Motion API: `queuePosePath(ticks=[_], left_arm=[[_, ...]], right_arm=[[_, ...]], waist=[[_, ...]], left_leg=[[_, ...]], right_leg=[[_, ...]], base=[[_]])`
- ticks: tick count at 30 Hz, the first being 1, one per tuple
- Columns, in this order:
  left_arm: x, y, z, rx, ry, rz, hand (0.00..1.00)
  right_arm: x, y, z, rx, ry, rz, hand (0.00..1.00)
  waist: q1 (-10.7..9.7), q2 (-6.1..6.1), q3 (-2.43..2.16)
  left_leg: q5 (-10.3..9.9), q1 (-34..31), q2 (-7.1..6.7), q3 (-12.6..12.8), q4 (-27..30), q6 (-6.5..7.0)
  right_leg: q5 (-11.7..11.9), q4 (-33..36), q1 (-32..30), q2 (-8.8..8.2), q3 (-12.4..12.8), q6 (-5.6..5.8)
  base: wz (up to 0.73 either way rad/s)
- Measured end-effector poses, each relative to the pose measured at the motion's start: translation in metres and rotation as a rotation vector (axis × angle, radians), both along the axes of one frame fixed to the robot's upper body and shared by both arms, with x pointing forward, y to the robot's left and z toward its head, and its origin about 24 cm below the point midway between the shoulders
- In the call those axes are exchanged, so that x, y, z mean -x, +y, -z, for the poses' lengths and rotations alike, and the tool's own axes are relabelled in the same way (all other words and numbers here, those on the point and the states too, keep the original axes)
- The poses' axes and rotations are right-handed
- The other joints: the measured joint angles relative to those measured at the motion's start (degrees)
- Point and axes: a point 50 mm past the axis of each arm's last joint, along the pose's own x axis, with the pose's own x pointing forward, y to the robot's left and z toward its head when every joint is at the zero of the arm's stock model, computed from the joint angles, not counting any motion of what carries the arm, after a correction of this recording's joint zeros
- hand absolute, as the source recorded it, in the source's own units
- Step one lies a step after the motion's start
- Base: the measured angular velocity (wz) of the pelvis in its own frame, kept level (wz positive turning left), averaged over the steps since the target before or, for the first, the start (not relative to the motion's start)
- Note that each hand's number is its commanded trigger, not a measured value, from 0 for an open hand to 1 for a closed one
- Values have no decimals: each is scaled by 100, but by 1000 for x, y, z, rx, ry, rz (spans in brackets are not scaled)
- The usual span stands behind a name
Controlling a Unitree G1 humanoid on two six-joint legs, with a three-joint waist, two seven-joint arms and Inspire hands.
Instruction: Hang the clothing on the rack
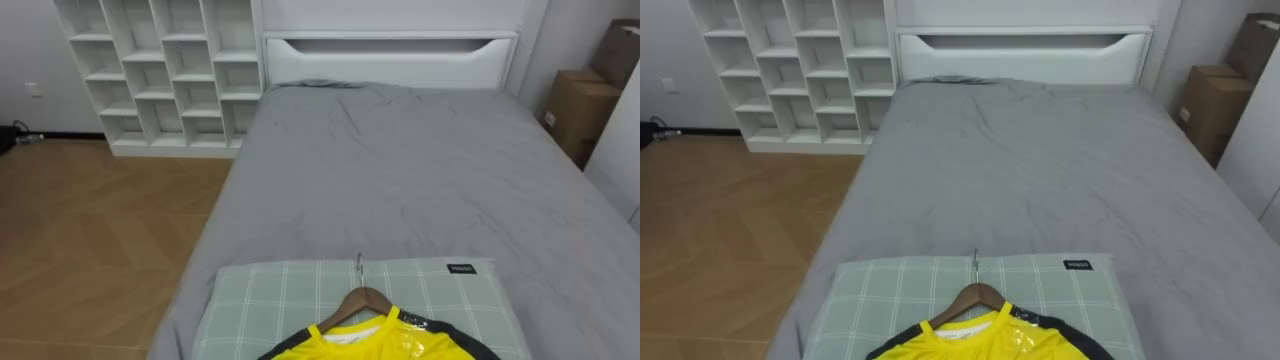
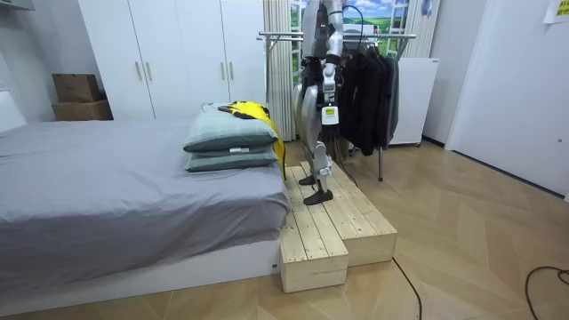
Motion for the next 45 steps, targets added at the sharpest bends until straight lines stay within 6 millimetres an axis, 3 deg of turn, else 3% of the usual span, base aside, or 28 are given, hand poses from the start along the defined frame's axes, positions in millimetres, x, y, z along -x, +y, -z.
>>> queuePosePath(ticks=[13,30,39,41,43,45], left_arm=[[-5,10,-1,-71,-86,-118,0],[-6,23,-4,-222,-167,-255,0],[-47,60,-27,-506,-440,-208,0],[-69,72,-43,-606,-570,-205,0],[-84,77,-55,-670,-674,-201,0],[-94,81,-63,-719,-753,-180,0]], right_arm=[[11,-4,-1,6,-24,209,0],[12,-5,-1,39,-34,207,0],[2,-26,-6,109,-87,191,0],[-7,-33,-8,134,-138,209,0],[-20,-39,-10,149,-195,216,0],[-32,-42,-12,154,-253,210,0]], waist=[[-63,34,14],[7,23,16],[31,128,5],[30,187,-14],[17,188,11],[-11,238,-3]], left_leg=[[-61,-1,45,126,1,-2],[-96,83,32,142,-12,0],[-95,65,23,104,-11,2],[-94,37,19,83,-23,1],[-91,24,15,82,-43,2],[-92,27,8,82,-61,2]], right_leg=[[-1,6,-36,32,78,1],[-4,4,27,16,82,5],[-6,-14,30,11,53,11],[-6,-11,4,9,30,11],[-4,-13,-17,9,29,10],[-4,-23,-14,5,19,10]], base=[[-4],[0],[0],[4],[0],[0]])
